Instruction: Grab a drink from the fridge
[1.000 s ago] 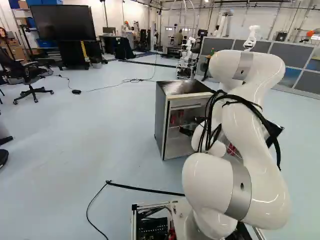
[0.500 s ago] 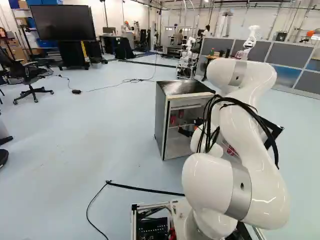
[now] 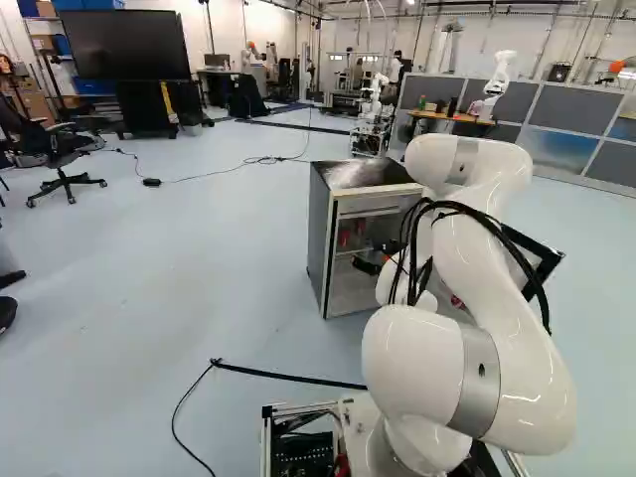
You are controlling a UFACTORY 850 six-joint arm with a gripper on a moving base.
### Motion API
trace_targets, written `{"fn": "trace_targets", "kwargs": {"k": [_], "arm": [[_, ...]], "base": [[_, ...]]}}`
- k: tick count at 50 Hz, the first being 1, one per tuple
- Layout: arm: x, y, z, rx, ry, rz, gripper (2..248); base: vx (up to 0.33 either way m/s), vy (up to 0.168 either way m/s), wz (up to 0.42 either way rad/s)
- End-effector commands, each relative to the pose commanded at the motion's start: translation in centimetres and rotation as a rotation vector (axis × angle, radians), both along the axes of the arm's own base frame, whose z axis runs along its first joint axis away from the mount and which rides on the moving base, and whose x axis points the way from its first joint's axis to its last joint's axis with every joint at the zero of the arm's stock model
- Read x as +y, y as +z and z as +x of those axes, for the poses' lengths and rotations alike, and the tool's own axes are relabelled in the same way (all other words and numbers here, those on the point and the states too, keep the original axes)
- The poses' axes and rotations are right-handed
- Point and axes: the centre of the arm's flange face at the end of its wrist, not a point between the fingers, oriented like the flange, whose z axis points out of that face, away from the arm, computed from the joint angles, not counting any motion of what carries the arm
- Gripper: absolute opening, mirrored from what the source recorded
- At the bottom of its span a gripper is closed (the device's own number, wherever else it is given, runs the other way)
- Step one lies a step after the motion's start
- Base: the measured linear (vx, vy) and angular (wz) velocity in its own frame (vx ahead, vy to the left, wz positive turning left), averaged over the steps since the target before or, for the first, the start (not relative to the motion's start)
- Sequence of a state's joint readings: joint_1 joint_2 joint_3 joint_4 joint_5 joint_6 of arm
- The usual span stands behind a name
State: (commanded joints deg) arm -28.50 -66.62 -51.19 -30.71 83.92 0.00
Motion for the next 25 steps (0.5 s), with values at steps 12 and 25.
{"fn": "trace_targets", "kwargs": {"k": [12, 25], "arm": [[-0.5, -1.6, 1.8, -0.020, 0.009, -0.011, 247], [-1.0, -2.4, 3.9, -0.052, 0.020, -0.027, 247]], "base": [[0.000, 0.000, 0.000], [0.000, 0.000, 0.000]]}}
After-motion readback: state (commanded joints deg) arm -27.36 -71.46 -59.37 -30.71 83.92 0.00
